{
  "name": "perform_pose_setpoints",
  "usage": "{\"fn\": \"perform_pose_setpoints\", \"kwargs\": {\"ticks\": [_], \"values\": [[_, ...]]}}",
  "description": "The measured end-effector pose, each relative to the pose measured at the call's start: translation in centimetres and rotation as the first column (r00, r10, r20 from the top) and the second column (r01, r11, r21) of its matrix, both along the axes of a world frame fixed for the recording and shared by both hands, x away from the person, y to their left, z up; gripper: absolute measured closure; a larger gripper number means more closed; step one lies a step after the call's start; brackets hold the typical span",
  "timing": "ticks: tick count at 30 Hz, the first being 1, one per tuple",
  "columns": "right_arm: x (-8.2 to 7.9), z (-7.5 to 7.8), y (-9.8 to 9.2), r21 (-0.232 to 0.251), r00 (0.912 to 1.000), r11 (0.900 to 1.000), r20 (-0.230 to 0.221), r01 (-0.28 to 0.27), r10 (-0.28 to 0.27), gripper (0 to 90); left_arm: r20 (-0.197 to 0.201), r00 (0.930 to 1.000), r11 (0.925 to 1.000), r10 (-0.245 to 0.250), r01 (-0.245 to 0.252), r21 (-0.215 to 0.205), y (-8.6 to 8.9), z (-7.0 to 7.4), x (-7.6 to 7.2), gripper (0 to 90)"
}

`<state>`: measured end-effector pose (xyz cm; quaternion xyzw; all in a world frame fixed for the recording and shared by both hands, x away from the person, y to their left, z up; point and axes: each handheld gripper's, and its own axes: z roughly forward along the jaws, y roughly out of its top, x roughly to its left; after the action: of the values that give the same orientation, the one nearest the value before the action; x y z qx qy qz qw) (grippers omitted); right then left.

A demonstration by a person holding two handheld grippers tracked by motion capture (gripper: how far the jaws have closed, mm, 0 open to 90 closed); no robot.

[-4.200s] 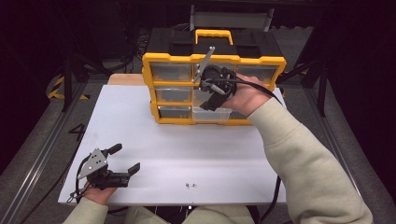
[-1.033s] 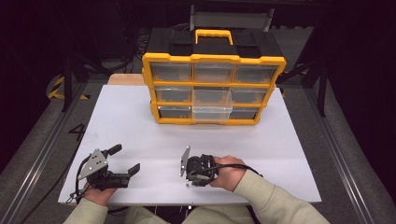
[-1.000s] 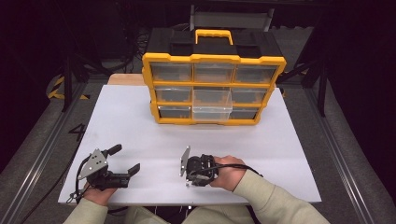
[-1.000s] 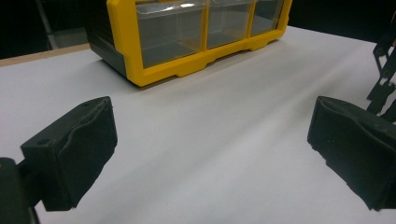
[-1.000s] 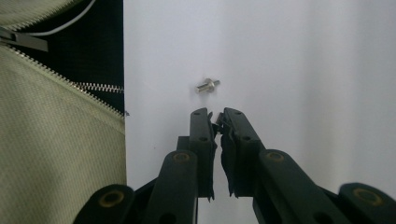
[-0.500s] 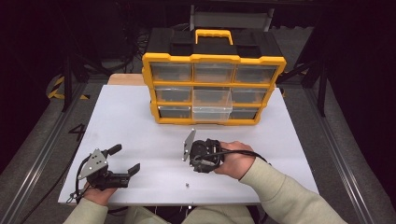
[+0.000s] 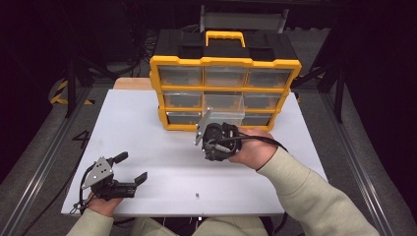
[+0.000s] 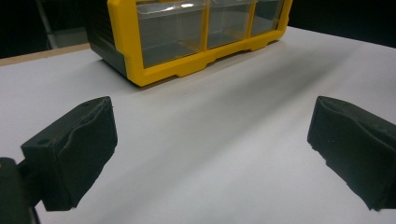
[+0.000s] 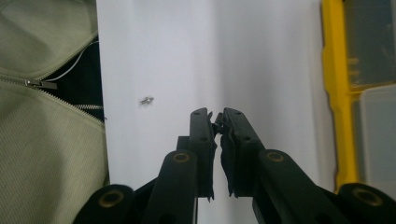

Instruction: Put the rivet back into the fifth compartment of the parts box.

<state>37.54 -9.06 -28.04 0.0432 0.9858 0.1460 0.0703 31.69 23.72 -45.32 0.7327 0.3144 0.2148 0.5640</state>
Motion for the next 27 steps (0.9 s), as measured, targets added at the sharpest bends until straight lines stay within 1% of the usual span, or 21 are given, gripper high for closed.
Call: {"fn": "perform_pose_setpoints", "kwargs": {"ticks": [3, 5, 6, 7, 8, 11, 13, 17, 20, 21, 22, 27], "values": [[0.1, 0.3, 0.0, 0.000, 1.0000, 1.000, 0.002, 0.002, -0.002, 82.7, 0.003, 1.0000, 1.0000, 0.001, -0.001, -0.004, 0.0, 0.0, 0.0, 2.5], [0.5, 1.5, 0.1, -0.001, 0.9999, 1.000, 0.002, 0.010, -0.010, 82.7, 0.000, 1.0000, 1.0000, 0.003, -0.003, -0.003, 0.0, 0.0, 0.0, 2.5], [0.5, 1.5, 0.1, -0.001, 0.9999, 1.000, 0.002, 0.010, -0.010, 82.7, 0.000, 1.0000, 1.0000, 0.003, -0.003, -0.003, 0.0, 0.0, 0.0, 2.5], [0.7, 1.8, 0.1, -0.001, 0.9999, 1.000, 0.005, 0.013, -0.013, 82.7, 0.001, 1.0000, 1.0000, 0.002, -0.002, -0.004, 0.0, 0.0, 0.0, 2.5], [1.0, 2.5, 0.1, -0.005, 0.9997, 1.000, 0.009, 0.022, -0.022, 82.7, 0.001, 1.0000, 1.0000, 0.001, -0.001, -0.003, 0.0, 0.0, 0.0, 2.5], [1.6, 3.3, 0.0, 0.009, 0.9991, 0.999, 0.016, 0.038, -0.038, 82.7, 0.002, 1.0000, 1.0000, 0.001, -0.001, -0.002, 0.0, 0.0, 0.0, 2.5], [1.8, 3.6, 0.0, 0.010, 0.9988, 0.999, 0.019, 0.044, -0.045, 82.7, 0.001, 1.0000, 1.0000, 0.001, -0.001, -0.002, 0.0, 0.0, 0.0, 2.5], [2.7, 4.7, -0.1, 0.013, 0.9971, 0.998, 0.033, 0.069, -0.069, 82.7, 0.001, 1.0000, 1.0000, 0.001, -0.001, -0.004, 0.0, 0.1, 0.0, 2.5], [3.3, 5.2, -0.2, 0.026, 0.9949, 0.995, 0.034, 0.094, -0.095, 82.7, 0.003, 1.0000, 1.0000, 0.002, -0.002, -0.007, 0.0, 0.0, 0.0, 2.5], [3.8, 5.5, -0.2, 0.023, 0.9941, 0.995, 0.041, 0.100, -0.101, 82.7, 0.002, 1.0000, 1.0000, 0.002, -0.002, -0.007, 0.0, 0.0, 0.0, 2.5], [3.8, 5.5, -0.2, 0.023, 0.9941, 0.995, 0.041, 0.100, -0.101, 82.7, 0.001, 1.0000, 1.0000, 0.001, -0.001, -0.006, 0.0, 0.0, 0.0, 2.5], [5.2, 5.9, -0.3, 0.017, 0.9899, 0.991, 0.041, 0.135, -0.135, 82.7, 0.002, 1.0000, 1.0000, 0.001, -0.001, -0.003, 0.0, 0.1, -0.1, 2.6]]}}
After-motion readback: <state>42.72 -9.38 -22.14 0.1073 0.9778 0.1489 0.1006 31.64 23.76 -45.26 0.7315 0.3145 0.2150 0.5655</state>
